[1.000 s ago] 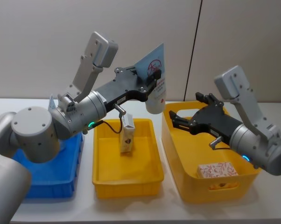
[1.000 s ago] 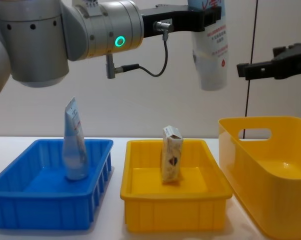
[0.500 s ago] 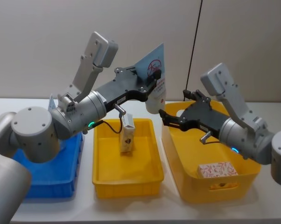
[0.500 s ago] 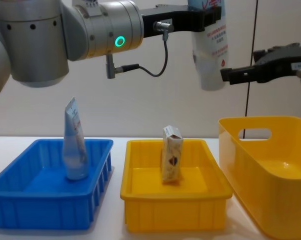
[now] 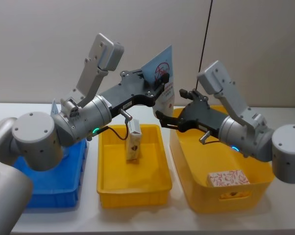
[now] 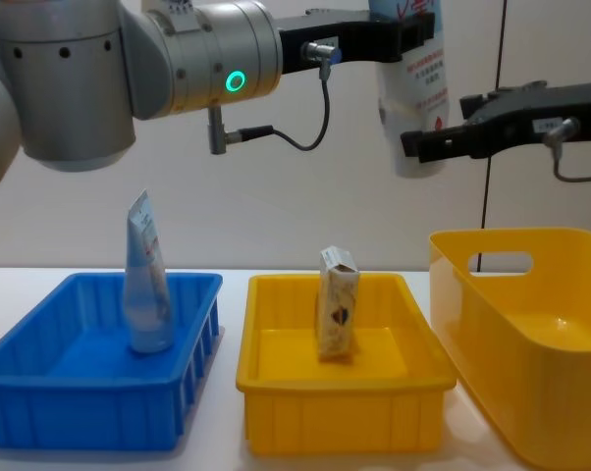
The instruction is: Bimanual collaborative sorting of washing and personal care products
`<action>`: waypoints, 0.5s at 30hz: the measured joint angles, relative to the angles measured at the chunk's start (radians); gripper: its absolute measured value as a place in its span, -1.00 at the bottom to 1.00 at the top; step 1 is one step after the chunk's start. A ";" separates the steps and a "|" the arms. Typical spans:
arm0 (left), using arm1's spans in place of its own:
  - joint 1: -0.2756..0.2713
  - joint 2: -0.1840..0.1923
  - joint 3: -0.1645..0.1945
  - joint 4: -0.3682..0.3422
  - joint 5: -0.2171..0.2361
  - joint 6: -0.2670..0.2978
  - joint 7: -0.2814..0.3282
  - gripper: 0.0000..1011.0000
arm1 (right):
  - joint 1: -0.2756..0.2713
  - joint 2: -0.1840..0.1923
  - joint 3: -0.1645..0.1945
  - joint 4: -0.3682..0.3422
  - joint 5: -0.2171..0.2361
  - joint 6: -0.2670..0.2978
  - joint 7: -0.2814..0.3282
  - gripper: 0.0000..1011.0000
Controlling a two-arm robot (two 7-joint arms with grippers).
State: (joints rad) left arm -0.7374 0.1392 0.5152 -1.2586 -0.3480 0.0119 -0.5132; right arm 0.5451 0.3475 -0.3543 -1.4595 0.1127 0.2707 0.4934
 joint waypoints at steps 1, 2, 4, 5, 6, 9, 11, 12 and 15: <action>0.000 0.000 0.000 0.000 0.000 0.000 0.000 -0.52 | 0.008 -0.003 -0.005 0.011 0.001 -0.004 0.005 0.99; 0.000 0.000 0.000 0.000 0.000 0.000 0.000 -0.52 | 0.012 -0.005 -0.007 0.016 0.001 -0.006 0.007 0.99; 0.000 0.000 0.000 0.000 0.000 0.000 0.000 -0.52 | 0.026 -0.010 -0.016 0.033 0.002 -0.012 0.013 0.99; 0.000 0.000 0.000 0.000 0.000 0.000 0.000 -0.52 | 0.030 -0.012 -0.018 0.039 0.003 -0.014 0.015 0.99; 0.000 0.000 0.000 0.000 0.000 0.000 0.000 -0.52 | 0.034 -0.014 -0.021 0.044 0.004 -0.016 0.017 0.99; 0.000 0.000 0.000 0.000 0.000 0.000 0.000 -0.52 | 0.051 -0.021 -0.031 0.066 0.005 -0.023 0.022 0.99; 0.000 0.000 0.000 0.000 0.000 0.000 0.000 -0.52 | 0.063 -0.027 -0.037 0.083 0.006 -0.027 0.026 0.97; 0.000 0.000 0.000 0.000 0.000 0.000 0.000 -0.52 | 0.067 -0.028 -0.039 0.088 0.007 -0.029 0.027 0.94; 0.000 0.000 0.000 0.000 0.000 0.000 0.000 -0.52 | 0.080 -0.036 -0.046 0.107 0.008 -0.033 0.029 0.81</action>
State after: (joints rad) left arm -0.7374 0.1392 0.5151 -1.2586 -0.3480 0.0119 -0.5132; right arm 0.6252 0.3115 -0.4005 -1.3522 0.1207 0.2378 0.5222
